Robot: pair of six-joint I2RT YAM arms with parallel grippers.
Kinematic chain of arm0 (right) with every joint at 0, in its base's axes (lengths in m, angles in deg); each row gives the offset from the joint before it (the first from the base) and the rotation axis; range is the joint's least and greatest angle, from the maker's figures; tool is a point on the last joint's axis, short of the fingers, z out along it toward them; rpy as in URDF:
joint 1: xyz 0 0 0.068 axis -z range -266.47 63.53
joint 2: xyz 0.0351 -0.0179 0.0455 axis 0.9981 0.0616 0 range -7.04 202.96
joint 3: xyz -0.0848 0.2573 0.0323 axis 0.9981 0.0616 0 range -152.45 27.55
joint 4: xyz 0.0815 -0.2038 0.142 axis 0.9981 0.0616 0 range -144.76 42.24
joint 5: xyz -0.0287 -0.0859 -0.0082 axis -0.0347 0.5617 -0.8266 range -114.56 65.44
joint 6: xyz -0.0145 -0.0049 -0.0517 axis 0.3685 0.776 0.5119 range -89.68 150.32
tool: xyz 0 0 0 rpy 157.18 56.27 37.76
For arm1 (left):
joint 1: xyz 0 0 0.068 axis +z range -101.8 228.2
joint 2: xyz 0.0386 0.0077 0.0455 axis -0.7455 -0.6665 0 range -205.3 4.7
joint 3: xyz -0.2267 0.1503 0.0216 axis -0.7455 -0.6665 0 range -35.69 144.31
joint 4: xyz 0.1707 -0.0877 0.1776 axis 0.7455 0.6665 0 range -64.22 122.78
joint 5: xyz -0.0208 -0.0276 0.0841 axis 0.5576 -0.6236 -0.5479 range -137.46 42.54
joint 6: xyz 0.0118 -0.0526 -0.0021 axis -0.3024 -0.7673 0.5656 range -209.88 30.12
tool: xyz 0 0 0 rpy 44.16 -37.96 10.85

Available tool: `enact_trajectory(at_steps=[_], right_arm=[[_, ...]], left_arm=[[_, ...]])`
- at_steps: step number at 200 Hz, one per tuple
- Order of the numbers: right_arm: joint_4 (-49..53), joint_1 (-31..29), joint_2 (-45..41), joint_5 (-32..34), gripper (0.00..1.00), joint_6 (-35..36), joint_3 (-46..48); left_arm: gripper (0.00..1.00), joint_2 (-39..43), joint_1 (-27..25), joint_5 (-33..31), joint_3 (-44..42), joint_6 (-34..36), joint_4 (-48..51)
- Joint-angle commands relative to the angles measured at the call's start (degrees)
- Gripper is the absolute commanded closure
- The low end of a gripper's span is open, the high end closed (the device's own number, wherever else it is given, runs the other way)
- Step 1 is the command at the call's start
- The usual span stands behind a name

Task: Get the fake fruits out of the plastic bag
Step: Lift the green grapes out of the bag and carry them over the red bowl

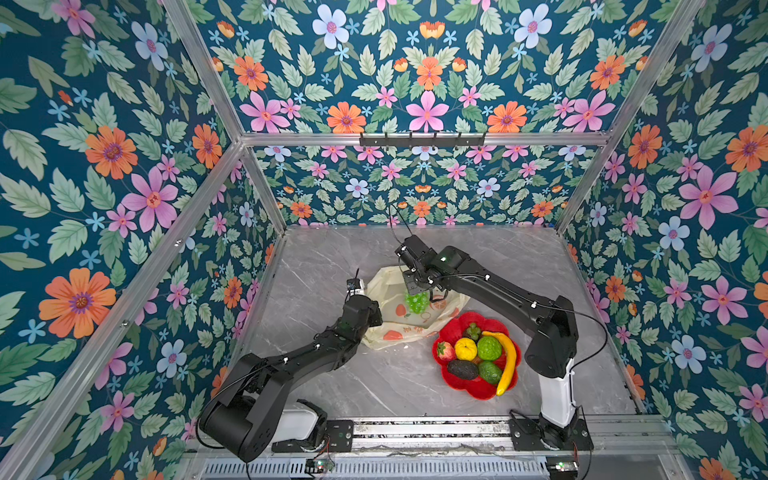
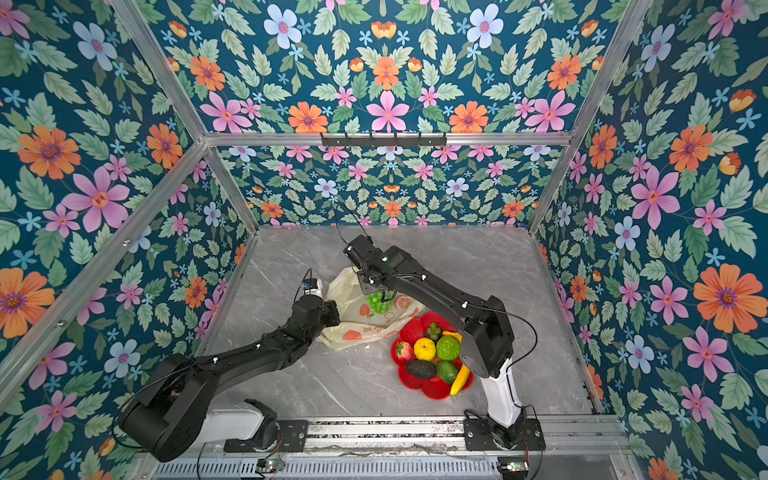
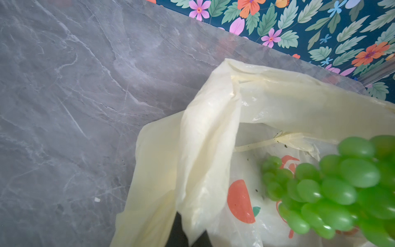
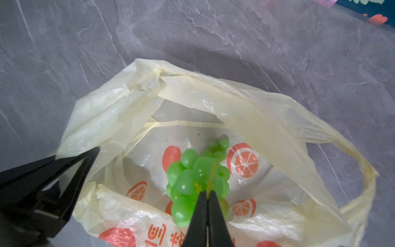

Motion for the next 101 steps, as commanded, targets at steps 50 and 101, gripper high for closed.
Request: enact_trajectory(at_steps=[50, 101], right_arm=[[0.26, -1.39, -10.02, -1.26, 1.0, -0.54, 3.36], [-0.53, -1.39, -17.29, -2.66, 1.0, -1.14, 6.84]], left_arm=[[1.0, -1.04, 0.07, -1.61, 1.03, -0.5, 1.67], [1.0, -1.57, 0.07, -2.44, 1.21, -0.37, 1.83]])
